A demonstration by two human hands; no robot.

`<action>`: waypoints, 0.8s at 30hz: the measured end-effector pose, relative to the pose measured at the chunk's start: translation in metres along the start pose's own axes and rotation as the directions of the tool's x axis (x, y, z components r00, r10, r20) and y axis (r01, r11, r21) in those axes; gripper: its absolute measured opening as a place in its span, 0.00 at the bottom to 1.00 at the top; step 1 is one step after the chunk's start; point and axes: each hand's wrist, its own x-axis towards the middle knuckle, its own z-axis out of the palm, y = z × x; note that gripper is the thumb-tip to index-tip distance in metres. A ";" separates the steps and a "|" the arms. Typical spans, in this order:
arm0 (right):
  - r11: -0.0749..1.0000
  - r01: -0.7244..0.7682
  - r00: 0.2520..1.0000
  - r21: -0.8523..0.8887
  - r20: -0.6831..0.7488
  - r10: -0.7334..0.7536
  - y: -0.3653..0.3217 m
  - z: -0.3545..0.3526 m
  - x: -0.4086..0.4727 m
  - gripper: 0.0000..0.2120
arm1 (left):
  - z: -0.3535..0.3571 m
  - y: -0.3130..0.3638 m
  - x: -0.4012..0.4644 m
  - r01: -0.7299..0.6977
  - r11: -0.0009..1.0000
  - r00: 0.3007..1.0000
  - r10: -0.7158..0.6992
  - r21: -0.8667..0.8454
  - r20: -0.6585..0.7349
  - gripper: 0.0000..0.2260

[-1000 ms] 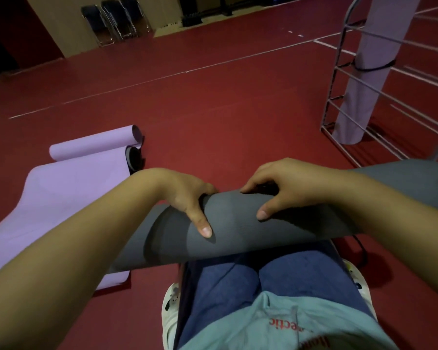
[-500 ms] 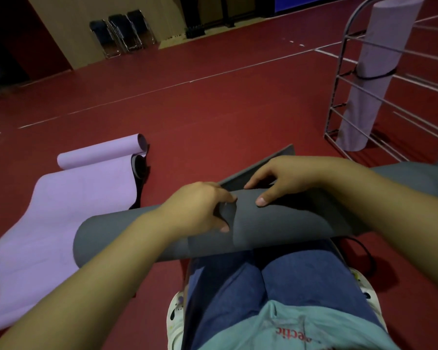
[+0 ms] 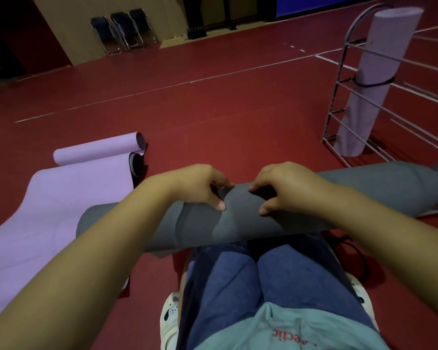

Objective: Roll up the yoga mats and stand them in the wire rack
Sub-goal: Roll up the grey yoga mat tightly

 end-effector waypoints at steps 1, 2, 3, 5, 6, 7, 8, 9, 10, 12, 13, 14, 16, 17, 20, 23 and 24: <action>1.000 -0.002 1.000 0.019 -0.004 0.002 0.002 0.000 0.002 0.27 | 0.001 0.000 -0.001 -0.001 1.000 1.000 0.001 0.017 -0.010 0.26; 0.999 -0.005 1.000 0.047 -0.007 0.005 0.005 -0.001 0.004 0.26 | 0.003 0.000 -0.003 0.000 0.999 0.999 0.002 0.043 -0.034 0.25; 0.997 -0.010 1.000 0.078 -0.004 0.010 0.008 -0.002 0.007 0.26 | 0.005 0.001 -0.005 0.000 0.997 0.997 0.006 0.078 -0.073 0.25; 0.991 -0.022 1.000 0.135 0.023 0.019 0.015 -0.004 0.013 0.25 | 0.011 0.003 -0.011 -0.002 0.990 0.990 0.021 0.138 -0.138 0.29; 0.987 -0.022 0.999 0.158 0.042 0.016 0.017 -0.006 0.016 0.24 | 0.015 0.005 -0.014 0.002 0.990 0.990 0.018 0.139 -0.143 0.33; 0.984 -0.018 0.998 0.178 0.061 0.008 0.019 -0.008 0.019 0.23 | 0.019 0.008 -0.018 0.008 0.992 0.991 0.009 0.126 -0.136 0.36; 0.981 -0.015 0.997 0.192 0.079 -0.001 0.021 -0.010 0.023 0.22 | 0.022 0.010 -0.020 0.015 0.993 0.991 0.000 0.116 -0.131 0.38; 0.980 -0.014 0.995 0.198 0.097 -0.005 0.023 -0.012 0.026 0.22 | 0.024 0.011 -0.022 0.022 0.993 0.991 -0.006 0.118 -0.134 0.40; 0.980 -0.014 0.993 0.200 0.115 -0.010 0.024 -0.013 0.029 0.21 | 0.026 0.011 -0.024 0.029 0.991 0.989 -0.009 0.132 -0.145 0.40; 0.978 -0.013 0.989 0.208 0.147 -0.018 0.028 -0.014 0.035 0.21 | 0.028 0.009 -0.026 0.032 0.985 0.983 0.000 0.168 -0.185 0.40; 0.977 -0.015 0.986 0.215 0.163 -0.021 0.030 -0.015 0.037 0.21 | 0.029 0.008 -0.026 0.037 0.983 0.979 0.000 0.178 -0.202 0.41; 0.976 -0.017 0.984 0.218 0.179 -0.023 0.031 -0.015 0.040 0.20 | 0.032 0.007 -0.026 0.044 0.982 0.977 -0.003 0.186 -0.214 0.42; 0.981 -0.022 0.976 0.194 0.215 -0.021 0.032 -0.016 0.046 0.20 | 0.041 0.006 -0.022 0.073 0.962 0.974 -0.012 0.264 -0.225 0.46; 0.985 -0.025 0.972 0.172 0.234 -0.016 0.032 -0.016 0.048 0.20 | 0.046 0.006 -0.018 0.097 0.937 0.973 -0.018 0.336 -0.231 0.48; 0.998 -0.030 0.962 0.057 0.271 0.014 0.028 -0.015 0.054 0.20 | 0.060 0.006 -0.007 0.173 0.871 0.965 -0.056 0.460 -0.256 0.53; 1.000 0.012 0.961 -0.022 0.275 -0.005 0.023 -0.012 0.048 0.28 | 0.064 0.004 0.000 0.192 0.865 0.950 -0.047 0.463 -0.307 0.51; 0.999 0.021 0.961 -0.040 0.277 -0.009 0.020 -0.009 0.044 0.34 | 0.064 0.003 0.001 0.193 0.863 0.947 -0.040 0.466 -0.319 0.50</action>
